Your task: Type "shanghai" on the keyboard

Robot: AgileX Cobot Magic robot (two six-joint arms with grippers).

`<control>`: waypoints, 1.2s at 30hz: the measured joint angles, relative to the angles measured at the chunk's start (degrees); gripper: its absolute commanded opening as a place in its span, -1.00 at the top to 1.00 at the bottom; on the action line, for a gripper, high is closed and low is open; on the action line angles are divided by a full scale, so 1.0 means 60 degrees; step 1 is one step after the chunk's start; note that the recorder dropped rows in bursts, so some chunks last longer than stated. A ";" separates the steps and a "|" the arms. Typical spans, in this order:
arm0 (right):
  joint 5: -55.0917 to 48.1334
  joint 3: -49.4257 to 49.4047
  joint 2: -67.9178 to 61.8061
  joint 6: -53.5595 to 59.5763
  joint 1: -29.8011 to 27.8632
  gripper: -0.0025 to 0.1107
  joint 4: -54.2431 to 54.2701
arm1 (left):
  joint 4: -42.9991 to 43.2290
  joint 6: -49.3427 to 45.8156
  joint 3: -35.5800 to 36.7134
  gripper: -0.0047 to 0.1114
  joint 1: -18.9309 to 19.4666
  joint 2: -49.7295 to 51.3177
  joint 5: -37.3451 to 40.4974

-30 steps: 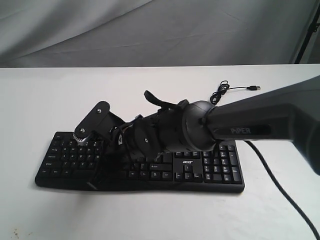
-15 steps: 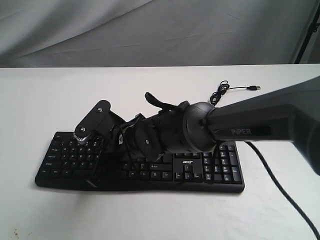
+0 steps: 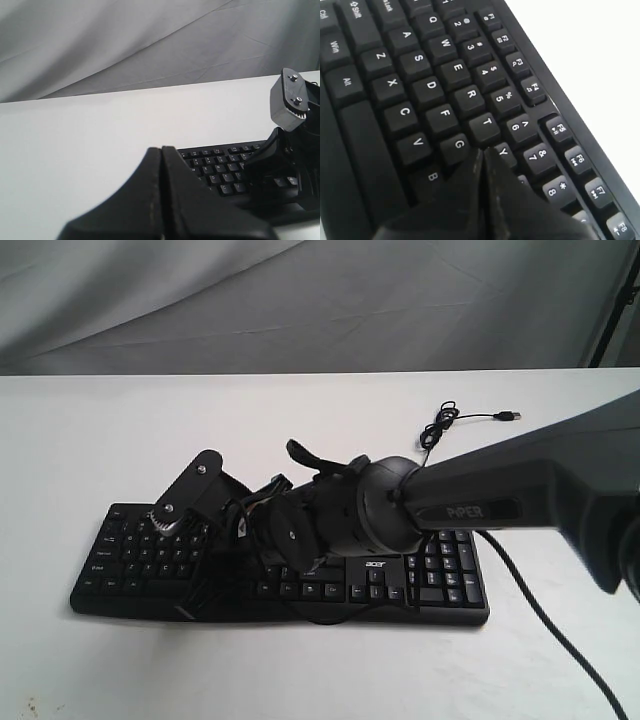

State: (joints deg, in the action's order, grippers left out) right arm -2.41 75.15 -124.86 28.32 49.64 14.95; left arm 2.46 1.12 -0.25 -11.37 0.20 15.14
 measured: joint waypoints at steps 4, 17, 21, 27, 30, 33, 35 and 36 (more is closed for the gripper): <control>0.0000 0.0000 0.0079 0.0000 0.0000 0.96 0.0000 | 0.0000 0.0000 0.0000 0.92 0.0000 0.0000 0.0000; -0.1589 0.3157 -0.0913 0.0068 0.0753 0.96 0.0037 | 0.0000 0.0000 0.0000 0.92 0.0000 0.0000 0.0000; -0.2118 0.4330 -0.1867 0.0164 0.0927 0.96 0.0037 | 0.0000 0.0000 0.0000 0.92 0.0000 0.0000 0.0000; -0.2157 0.4428 -0.1957 0.0208 0.0824 0.96 0.0037 | 0.0000 0.0000 0.0000 0.92 0.0000 0.0000 0.0000; -0.2157 0.4428 -0.1957 0.0208 0.0754 0.96 0.0037 | 0.0000 0.0000 0.0000 0.92 0.0000 0.0000 0.0000; -0.2157 0.4428 -0.1957 0.0225 0.0754 0.96 0.0037 | 0.0000 0.0000 0.0000 0.92 0.0000 0.0000 0.0000; -0.2157 0.4428 -0.1957 0.0250 0.0754 0.96 0.0037 | 0.0000 0.0000 0.0000 0.92 0.0000 0.0000 0.0000; -0.2157 0.4428 -0.1957 0.0250 0.0754 0.96 0.0037 | 0.0000 0.0000 0.0000 0.92 0.0000 0.0000 0.0000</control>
State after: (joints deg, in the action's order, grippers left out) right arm -15.35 101.72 -136.60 29.82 54.17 15.17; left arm 2.46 1.12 -0.25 -11.37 0.20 15.14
